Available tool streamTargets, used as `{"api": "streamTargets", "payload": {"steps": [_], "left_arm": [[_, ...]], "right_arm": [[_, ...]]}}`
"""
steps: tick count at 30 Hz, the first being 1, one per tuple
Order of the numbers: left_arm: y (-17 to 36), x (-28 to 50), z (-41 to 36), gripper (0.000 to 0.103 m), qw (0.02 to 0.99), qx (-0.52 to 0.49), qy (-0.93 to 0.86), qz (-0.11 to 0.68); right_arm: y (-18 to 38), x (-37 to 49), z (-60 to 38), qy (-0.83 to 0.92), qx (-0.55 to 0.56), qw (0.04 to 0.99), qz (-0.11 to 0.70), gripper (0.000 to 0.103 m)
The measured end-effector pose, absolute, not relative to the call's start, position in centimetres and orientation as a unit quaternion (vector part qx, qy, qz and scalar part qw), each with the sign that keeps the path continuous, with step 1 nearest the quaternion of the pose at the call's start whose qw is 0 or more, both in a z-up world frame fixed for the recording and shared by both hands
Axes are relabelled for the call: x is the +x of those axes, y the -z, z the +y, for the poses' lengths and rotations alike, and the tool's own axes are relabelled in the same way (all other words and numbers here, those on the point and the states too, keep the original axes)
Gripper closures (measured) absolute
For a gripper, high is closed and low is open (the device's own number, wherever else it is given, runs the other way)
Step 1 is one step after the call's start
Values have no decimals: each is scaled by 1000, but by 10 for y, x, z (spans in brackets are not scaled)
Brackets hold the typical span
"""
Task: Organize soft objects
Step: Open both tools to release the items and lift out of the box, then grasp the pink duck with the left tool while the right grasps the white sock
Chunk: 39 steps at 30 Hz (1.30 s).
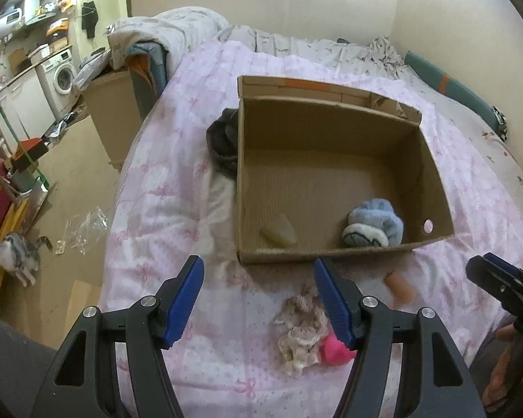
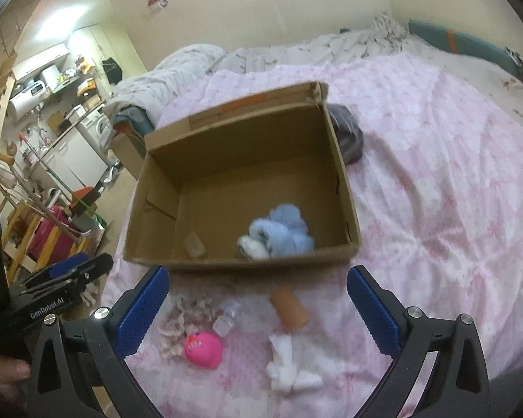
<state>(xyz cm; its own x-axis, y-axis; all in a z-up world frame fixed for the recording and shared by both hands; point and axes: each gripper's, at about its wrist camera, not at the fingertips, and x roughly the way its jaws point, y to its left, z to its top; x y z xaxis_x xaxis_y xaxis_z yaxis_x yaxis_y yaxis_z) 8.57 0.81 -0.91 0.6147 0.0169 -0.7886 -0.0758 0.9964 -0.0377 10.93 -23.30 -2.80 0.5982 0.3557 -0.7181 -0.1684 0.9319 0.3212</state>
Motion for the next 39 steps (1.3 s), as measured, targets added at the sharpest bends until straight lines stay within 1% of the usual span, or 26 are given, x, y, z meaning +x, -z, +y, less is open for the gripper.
{"api": "streamTargets", "payload": {"steps": [4,8,10,18,21,24,27,29,30,31,33,39], "left_arm": [[28,84,10,40,880,-51,-25,472],[49,87,1,40,852,-72,20,518],[57,87,-14,40,843,-58,50,532],[76,71,-72,40,830,33,123,543],[82,70,-83,41,829,50,127,542],[87,73,-89,42,825,39,130,549],[95,80,-94,55,820,47,130,555],[101,84,-96,60,818,52,122,559],[104,86,-97,68,817,53,119,561],[106,86,-98,74,816,55,117,563],[105,86,-97,78,818,48,119,561],[81,83,-81,78,830,3,128,542]], "right_arm": [[36,107,-240,-138,120,879,441,0],[47,113,-247,-133,140,862,469,0],[51,115,-249,-127,145,858,476,0],[65,124,-249,-113,153,844,501,0],[69,125,-249,-112,154,838,511,0],[70,125,-250,-110,155,837,514,0],[69,122,-253,-108,155,837,513,0],[69,121,-256,-104,156,837,514,0],[69,121,-257,-102,158,836,515,0],[70,121,-259,-100,161,835,516,0],[72,122,-260,-93,163,833,520,0],[78,125,-255,-90,150,828,532,0]]}}
